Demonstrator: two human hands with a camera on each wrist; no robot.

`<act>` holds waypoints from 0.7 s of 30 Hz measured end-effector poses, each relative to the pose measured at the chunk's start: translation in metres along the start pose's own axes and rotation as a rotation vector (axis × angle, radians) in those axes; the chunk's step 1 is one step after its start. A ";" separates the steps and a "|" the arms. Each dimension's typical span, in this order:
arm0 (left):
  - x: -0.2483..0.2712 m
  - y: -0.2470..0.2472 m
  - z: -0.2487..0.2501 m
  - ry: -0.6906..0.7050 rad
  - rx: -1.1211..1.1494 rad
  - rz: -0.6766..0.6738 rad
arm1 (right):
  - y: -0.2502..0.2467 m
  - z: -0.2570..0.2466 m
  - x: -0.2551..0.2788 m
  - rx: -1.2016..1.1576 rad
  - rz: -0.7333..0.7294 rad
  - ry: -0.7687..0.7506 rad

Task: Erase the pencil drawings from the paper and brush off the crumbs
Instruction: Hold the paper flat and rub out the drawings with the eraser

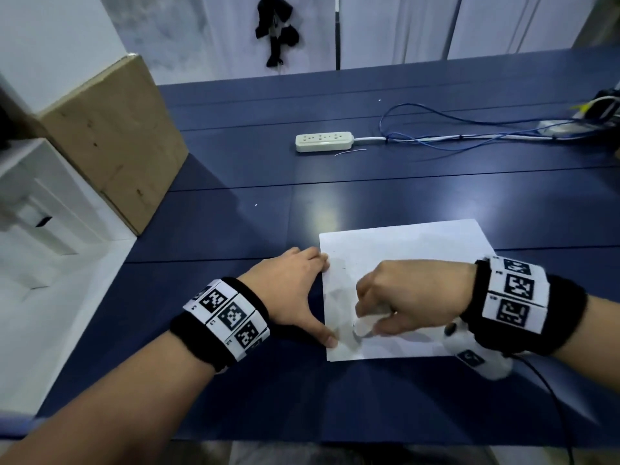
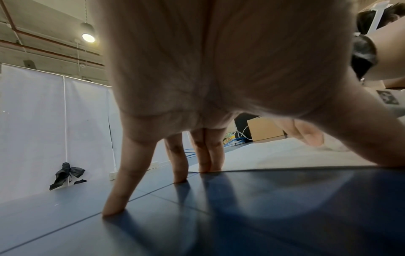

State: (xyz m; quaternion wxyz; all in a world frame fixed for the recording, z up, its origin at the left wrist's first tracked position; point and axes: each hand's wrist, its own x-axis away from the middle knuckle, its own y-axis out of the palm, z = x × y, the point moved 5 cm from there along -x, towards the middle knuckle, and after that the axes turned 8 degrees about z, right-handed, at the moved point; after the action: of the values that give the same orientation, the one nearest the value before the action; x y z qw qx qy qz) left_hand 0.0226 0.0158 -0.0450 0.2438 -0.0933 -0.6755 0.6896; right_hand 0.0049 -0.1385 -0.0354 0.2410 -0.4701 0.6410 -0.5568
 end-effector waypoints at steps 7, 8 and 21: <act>0.001 0.000 0.000 0.003 0.008 0.019 | -0.020 0.052 -0.013 0.189 0.192 0.256; 0.001 -0.001 0.000 0.002 0.014 0.023 | -0.019 0.043 -0.012 0.174 0.192 0.204; 0.000 0.001 -0.001 0.006 0.010 0.018 | -0.016 0.037 -0.013 0.202 0.175 0.177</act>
State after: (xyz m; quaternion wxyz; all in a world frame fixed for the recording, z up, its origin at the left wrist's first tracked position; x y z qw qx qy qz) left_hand 0.0231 0.0170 -0.0460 0.2400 -0.1004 -0.6704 0.6949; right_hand 0.0465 -0.1438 -0.0330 0.2770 -0.3349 0.6390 -0.6346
